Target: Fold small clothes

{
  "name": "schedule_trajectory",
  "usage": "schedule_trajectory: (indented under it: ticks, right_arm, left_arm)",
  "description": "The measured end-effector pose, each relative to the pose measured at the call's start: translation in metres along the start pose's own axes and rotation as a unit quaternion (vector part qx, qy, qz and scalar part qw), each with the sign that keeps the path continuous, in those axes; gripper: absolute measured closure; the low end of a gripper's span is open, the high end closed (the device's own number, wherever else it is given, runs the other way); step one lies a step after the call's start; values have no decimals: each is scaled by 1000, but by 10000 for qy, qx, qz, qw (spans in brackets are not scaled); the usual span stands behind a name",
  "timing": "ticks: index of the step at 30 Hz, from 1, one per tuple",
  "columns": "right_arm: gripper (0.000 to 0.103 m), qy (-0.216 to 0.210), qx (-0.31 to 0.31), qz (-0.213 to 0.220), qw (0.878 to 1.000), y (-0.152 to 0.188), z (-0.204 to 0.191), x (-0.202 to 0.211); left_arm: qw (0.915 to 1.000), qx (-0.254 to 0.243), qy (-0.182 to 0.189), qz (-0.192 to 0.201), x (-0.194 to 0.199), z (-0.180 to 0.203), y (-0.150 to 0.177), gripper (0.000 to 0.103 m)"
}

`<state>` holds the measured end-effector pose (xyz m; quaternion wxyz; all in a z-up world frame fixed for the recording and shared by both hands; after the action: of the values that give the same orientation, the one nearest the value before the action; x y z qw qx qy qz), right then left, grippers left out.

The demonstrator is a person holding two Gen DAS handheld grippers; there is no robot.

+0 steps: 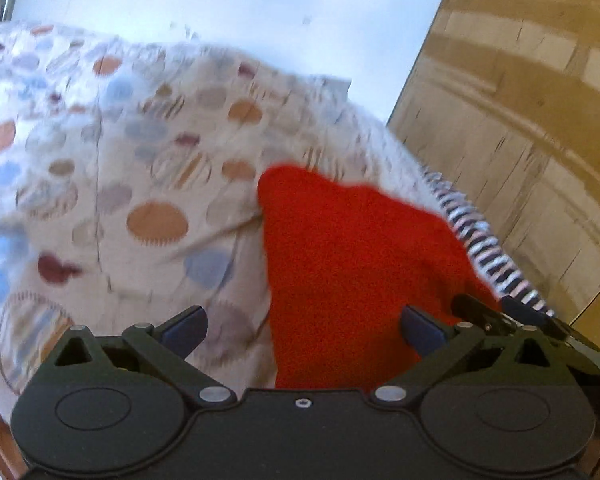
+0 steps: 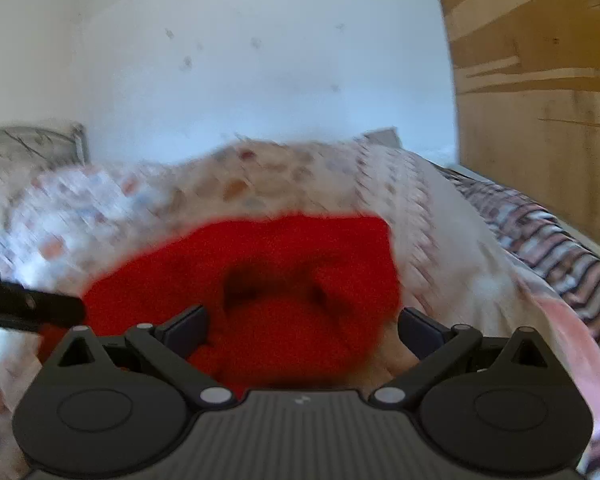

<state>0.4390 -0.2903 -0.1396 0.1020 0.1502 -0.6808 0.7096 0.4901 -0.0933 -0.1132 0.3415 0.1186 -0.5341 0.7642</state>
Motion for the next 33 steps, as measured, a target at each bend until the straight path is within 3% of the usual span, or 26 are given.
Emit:
schedule_trajectory:
  ticks: [5, 8, 33]
  right_arm:
    - [0, 212, -450, -60, 9987, 38, 11, 9]
    - [0, 286, -667, -37, 9974, 50, 22, 12]
    - [0, 366, -663, 43, 9971, 50, 22, 11]
  left_arm:
    - [9990, 158, 13, -426, -9, -10, 27, 0]
    - [9984, 280, 7, -489, -12, -13, 34, 0]
    - [9985, 273, -73, -475, -13, -11, 33, 0]
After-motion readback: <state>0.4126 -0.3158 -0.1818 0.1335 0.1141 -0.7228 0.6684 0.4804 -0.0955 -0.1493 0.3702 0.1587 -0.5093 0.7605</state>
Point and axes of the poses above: each gripper's, at about its wrist camera, not at the fingertips, and x roughly against the way its jaws point, z to its right, y to its underside, the point moved 10 cm from there along -x, roughly the way its jaws point, and after that the axes turned 7 degrees about x, right-handed, at the moved point
